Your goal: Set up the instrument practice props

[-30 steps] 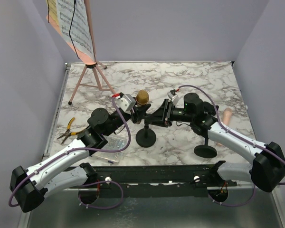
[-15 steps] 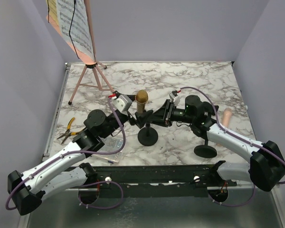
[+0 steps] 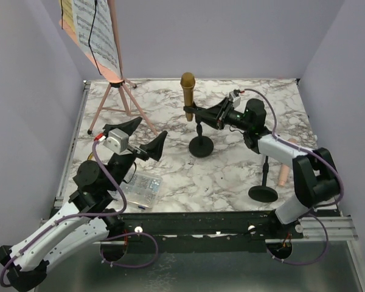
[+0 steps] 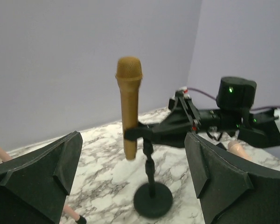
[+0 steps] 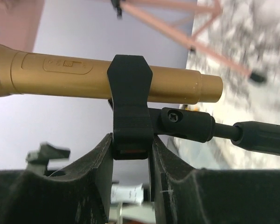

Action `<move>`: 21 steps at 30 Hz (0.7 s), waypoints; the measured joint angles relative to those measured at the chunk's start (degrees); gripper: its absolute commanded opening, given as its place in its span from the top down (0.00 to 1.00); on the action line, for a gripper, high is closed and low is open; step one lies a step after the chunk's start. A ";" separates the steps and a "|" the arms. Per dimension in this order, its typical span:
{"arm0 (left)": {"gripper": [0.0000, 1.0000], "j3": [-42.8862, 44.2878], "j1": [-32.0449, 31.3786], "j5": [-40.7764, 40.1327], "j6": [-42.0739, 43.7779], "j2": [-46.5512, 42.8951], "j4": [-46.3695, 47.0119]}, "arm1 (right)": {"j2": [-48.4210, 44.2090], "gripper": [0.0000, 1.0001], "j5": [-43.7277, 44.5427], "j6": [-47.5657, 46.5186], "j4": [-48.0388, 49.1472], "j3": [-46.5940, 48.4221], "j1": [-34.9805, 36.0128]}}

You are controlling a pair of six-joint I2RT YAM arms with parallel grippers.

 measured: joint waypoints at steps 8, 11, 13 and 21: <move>0.05 -1.16 0.00 -0.42 1.25 4.87 -2.67 | 23.56 1.00 0.20 0.76 6.12 27.17 -3.96; 0.05 -1.14 0.00 -0.44 1.75 5.66 -4.24 | 31.74 1.00 1.53 1.57 8.92 36.76 -4.44; 0.05 -1.14 0.00 -0.44 2.12 5.49 -4.35 | 37.16 1.00 2.71 2.05 10.47 42.80 -4.72; 0.05 -1.14 0.00 -0.52 2.80 4.85 -4.35 | 49.42 1.00 8.98 4.13 14.88 52.87 -4.98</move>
